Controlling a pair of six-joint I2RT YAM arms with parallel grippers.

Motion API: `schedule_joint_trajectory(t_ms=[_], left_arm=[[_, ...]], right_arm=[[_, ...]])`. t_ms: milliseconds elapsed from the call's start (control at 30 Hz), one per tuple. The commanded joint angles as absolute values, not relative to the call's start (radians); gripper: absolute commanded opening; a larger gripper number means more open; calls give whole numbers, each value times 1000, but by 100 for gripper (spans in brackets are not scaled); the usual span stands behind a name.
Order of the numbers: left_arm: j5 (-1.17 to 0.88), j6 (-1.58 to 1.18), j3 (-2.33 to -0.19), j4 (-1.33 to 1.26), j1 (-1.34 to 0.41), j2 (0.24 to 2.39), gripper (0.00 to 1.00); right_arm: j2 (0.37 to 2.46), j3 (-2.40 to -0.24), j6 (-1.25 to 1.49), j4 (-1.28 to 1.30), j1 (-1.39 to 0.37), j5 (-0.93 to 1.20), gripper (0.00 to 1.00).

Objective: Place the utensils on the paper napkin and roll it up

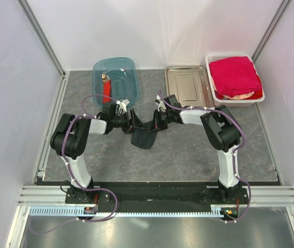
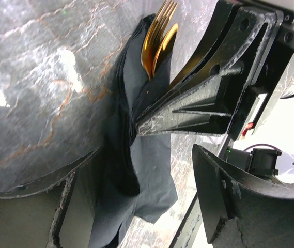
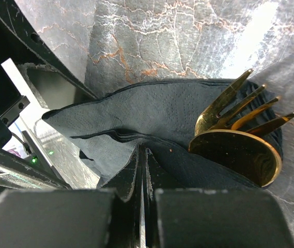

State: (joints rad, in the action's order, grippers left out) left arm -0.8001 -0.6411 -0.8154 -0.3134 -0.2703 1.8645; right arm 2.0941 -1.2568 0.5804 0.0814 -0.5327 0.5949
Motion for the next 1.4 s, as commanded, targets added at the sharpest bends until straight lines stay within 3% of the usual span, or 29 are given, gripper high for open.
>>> schedule_joint_trajectory(t_ms=[0, 467, 867, 1167, 1367], left_arm=[[-749, -655, -834, -313, -276, 1930, 77], [-748, -492, -749, -86, -255, 1708, 68], [-743, -498, -723, -31, -204, 1701, 62], [-727, -580, -615, -51, -202, 1649, 65], [-696, -649, -583, -213, -198, 1624, 66]], right_arm=[[2166, -1223, 540, 149, -538, 491, 1], [2158, -1218, 529, 153, -535, 479, 0], [2151, -1215, 517, 158, -532, 482, 0], [2152, -1216, 511, 160, -528, 485, 0], [2154, -1215, 505, 160, -526, 486, 0]])
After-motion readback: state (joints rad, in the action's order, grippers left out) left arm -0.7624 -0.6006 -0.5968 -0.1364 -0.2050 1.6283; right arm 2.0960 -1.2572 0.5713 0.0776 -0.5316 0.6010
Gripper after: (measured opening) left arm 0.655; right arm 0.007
